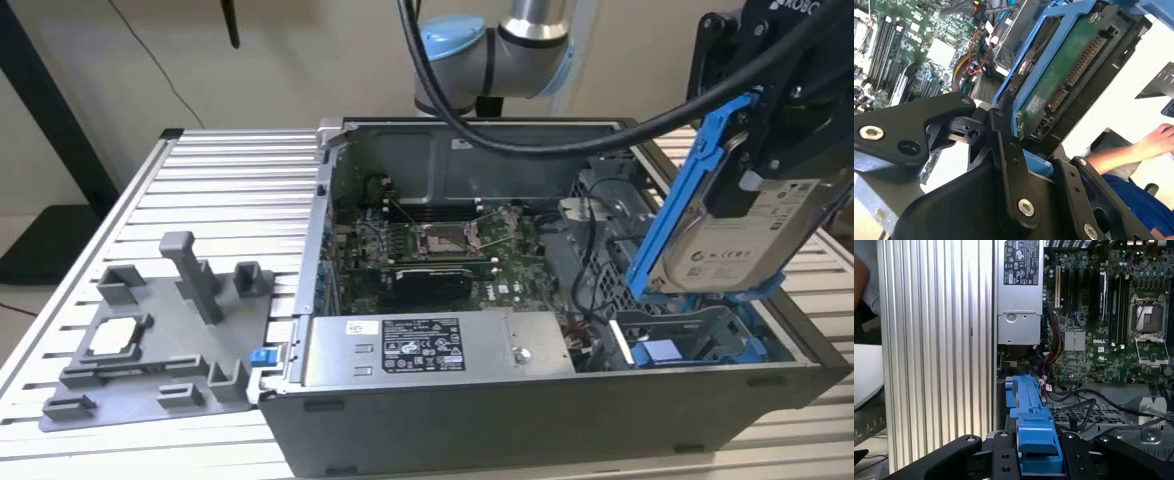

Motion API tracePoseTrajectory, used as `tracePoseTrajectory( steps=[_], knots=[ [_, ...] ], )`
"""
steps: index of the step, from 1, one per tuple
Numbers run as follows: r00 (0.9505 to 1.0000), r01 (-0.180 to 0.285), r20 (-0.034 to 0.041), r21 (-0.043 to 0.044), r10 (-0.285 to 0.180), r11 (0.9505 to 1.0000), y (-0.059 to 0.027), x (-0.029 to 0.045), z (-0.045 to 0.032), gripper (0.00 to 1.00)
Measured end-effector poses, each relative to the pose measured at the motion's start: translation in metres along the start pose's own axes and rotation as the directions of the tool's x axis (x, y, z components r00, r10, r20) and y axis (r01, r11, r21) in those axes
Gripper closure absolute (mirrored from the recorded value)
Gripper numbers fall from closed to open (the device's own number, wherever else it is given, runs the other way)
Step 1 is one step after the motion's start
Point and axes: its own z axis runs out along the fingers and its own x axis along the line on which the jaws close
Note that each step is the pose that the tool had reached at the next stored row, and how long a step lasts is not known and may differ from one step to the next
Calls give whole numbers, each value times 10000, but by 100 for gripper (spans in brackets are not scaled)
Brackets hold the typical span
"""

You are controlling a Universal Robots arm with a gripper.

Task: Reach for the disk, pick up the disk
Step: 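Pick up the disk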

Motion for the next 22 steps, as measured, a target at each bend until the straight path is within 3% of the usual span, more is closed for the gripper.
tracePoseTrajectory(
  steps=[5,22],
  knots=[
    [10000,-1,21,-1,1,10000,-25,-2,72,100],
    [10000,2,82,-10,-1,10000,-27,-3,104,100]
  ],
)
